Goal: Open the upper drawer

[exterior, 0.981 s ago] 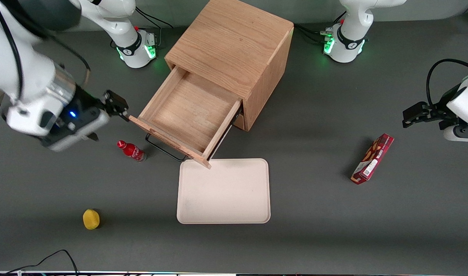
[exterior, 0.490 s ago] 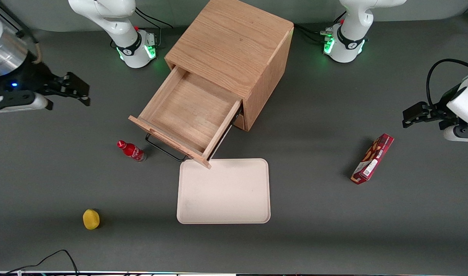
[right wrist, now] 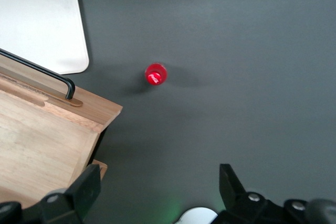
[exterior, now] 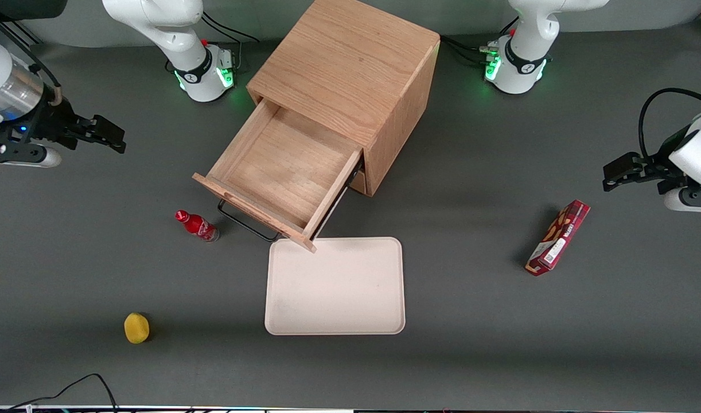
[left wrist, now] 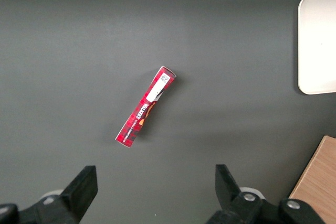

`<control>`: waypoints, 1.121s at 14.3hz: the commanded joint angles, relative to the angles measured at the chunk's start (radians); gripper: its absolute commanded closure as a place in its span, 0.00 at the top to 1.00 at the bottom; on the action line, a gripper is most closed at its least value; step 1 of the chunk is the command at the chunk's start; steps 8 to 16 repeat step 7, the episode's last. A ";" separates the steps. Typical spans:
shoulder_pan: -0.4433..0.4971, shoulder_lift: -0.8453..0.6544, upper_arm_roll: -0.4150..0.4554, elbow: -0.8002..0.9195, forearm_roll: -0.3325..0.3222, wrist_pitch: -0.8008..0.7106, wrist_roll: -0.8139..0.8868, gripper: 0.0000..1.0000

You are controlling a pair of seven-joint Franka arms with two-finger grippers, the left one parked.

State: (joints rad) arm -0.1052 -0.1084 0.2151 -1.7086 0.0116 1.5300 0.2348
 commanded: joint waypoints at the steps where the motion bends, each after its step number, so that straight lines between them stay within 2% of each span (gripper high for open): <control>1: -0.002 -0.119 -0.026 -0.170 0.044 0.093 0.006 1.00; 7: -0.004 -0.070 -0.037 -0.094 0.036 0.079 0.005 1.00; 16: -0.004 -0.070 -0.037 -0.094 0.036 0.079 0.005 1.00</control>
